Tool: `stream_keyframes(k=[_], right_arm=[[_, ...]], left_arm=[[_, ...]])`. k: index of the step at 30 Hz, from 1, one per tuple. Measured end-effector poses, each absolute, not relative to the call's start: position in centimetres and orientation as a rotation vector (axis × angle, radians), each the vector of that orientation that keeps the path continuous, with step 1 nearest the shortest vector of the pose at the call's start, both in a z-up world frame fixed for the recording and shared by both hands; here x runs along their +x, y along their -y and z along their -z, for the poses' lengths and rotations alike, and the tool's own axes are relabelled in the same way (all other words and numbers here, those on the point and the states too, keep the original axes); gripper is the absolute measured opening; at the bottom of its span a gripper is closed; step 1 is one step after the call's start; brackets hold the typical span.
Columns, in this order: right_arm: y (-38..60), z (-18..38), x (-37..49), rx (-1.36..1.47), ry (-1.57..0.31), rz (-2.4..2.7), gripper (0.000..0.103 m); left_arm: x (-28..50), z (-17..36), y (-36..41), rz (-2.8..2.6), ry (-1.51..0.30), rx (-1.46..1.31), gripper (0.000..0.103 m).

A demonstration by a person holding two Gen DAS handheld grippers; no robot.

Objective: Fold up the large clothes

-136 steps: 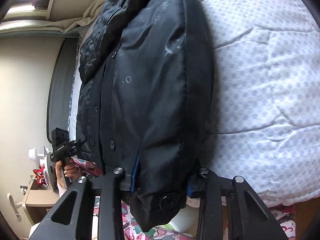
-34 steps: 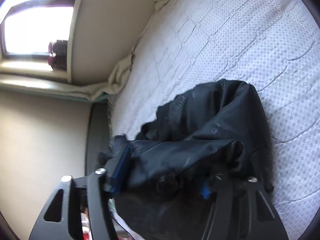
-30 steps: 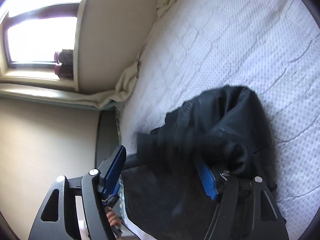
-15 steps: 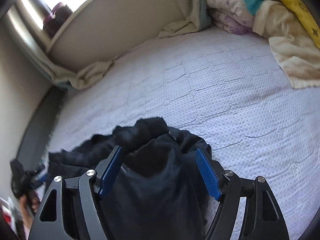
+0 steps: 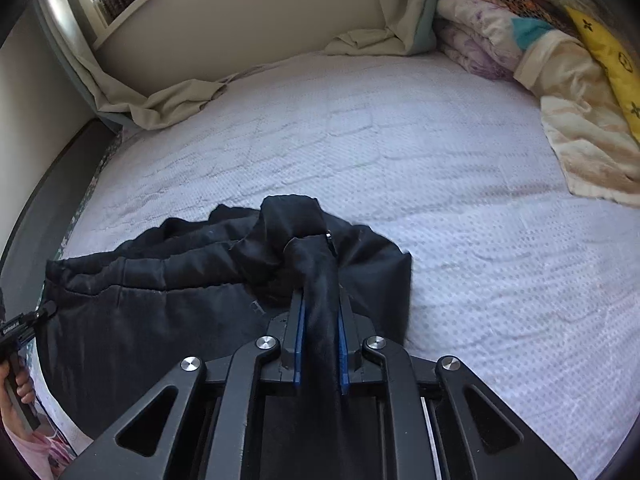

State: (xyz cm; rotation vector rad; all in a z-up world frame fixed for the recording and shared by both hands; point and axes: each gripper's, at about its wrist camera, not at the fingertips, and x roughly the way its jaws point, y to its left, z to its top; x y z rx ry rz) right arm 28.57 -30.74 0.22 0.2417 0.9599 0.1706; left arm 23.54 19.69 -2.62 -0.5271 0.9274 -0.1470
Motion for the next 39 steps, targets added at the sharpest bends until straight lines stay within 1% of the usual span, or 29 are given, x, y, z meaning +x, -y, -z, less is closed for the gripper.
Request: stream_keyframes(k=[2,6,9,10,13,14,15,16,17,18,19,20,22,23,24,25,26,27,28,29,30,32,35,36,39], right_arm=[[31.1,0.6,27.7,0.268,-0.995,-0.171,0.009],[30.9,2.1,26.4,0.263,-1.037,-0.159,0.008],[30.7,3.7,26.0,0.256,-1.067,-0.142,0.01],[30.7,4.5,26.1,0.25,-1.078,-0.138,0.01],[30.5,5.8,26.3,0.239,-1.075,-0.125,0.015],[30.6,5.7,26.2,0.249,-1.062,-0.121,0.018],[31.0,5.4,26.1,0.268,-1.058,-0.114,0.029],[31.6,5.1,25.9,0.282,-1.067,-0.091,0.041],[32.2,4.9,25.8,0.305,-1.077,-0.07,0.072],[33.1,4.4,25.6,0.352,-1.073,-0.073,0.081],[34.0,3.7,25.3,0.406,-1.056,-0.089,0.081],[34.5,3.0,25.1,0.429,-1.037,-0.088,0.08],[35.1,0.9,24.3,0.411,-0.954,-0.059,0.08],[34.8,-0.4,23.9,0.369,-0.893,-0.042,0.078],[34.2,-1.5,23.5,0.321,-0.836,-0.037,0.075],[33.0,-2.6,23.1,0.261,-0.777,-0.053,0.072],[32.1,-3.1,22.9,0.228,-0.751,-0.075,0.066],[30.7,-3.5,22.7,0.185,-0.727,-0.115,0.056],[29.5,-3.6,22.8,0.147,-0.719,-0.152,0.051],[28.0,-3.4,22.9,0.101,-0.722,-0.179,0.041],[27.0,-3.0,23.0,0.067,-0.73,-0.189,0.034],[25.4,-1.6,24.0,0.012,-0.769,-0.193,0.027],[24.7,1.3,25.8,-0.035,-0.853,-0.129,0.026],[24.9,2.2,26.3,-0.027,-0.88,-0.133,0.022],[25.3,4.3,26.8,0.004,-0.919,-0.145,0.02]], left_arm=[[23.3,3.8,-20.2,0.154,-0.965,-0.569,0.012],[22.9,6.3,-19.7,0.126,-1.031,-0.557,0.012],[22.8,7.4,-19.1,0.118,-1.053,-0.525,0.016],[22.9,7.9,-18.9,0.115,-1.059,-0.519,0.019],[23.4,8.8,-18.5,0.101,-1.069,-0.509,0.023],[23.5,8.6,-18.5,0.097,-1.061,-0.518,0.025],[23.5,8.2,-18.7,0.096,-1.054,-0.533,0.026],[23.6,7.8,-18.8,0.092,-1.051,-0.543,0.029],[23.5,7.0,-19.2,0.083,-1.039,-0.557,0.039],[23.3,6.4,-19.5,0.076,-1.022,-0.564,0.045],[22.9,5.6,-19.9,0.059,-0.992,-0.566,0.057],[22.6,4.4,-20.1,0.023,-0.949,-0.543,0.063],[21.9,2.2,-19.7,-0.044,-0.854,-0.446,0.064],[21.6,0.9,-18.8,-0.05,-0.795,-0.392,0.067],[21.5,0.3,-18.3,-0.028,-0.768,-0.376,0.069],[21.6,-0.2,-17.0,0.039,-0.744,-0.369,0.073],[21.8,-0.4,-15.9,0.101,-0.747,-0.367,0.076],[22.1,-0.2,-14.8,0.147,-0.758,-0.36,0.077],[22.3,0.0,-13.8,0.172,-0.772,-0.344,0.078],[22.8,0.5,-12.4,0.177,-0.8,-0.298,0.078],[22.9,0.9,-11.8,0.167,-0.815,-0.268,0.078],[23.8,2.5,-11.2,0.11,-0.872,-0.2,0.078],[25.0,5.8,-11.9,0.028,-0.97,-0.193,0.078],[25.1,6.5,-11.9,0.025,-0.983,-0.201,0.078],[24.4,7.2,-11.0,0.029,-0.971,-0.119,0.078]])
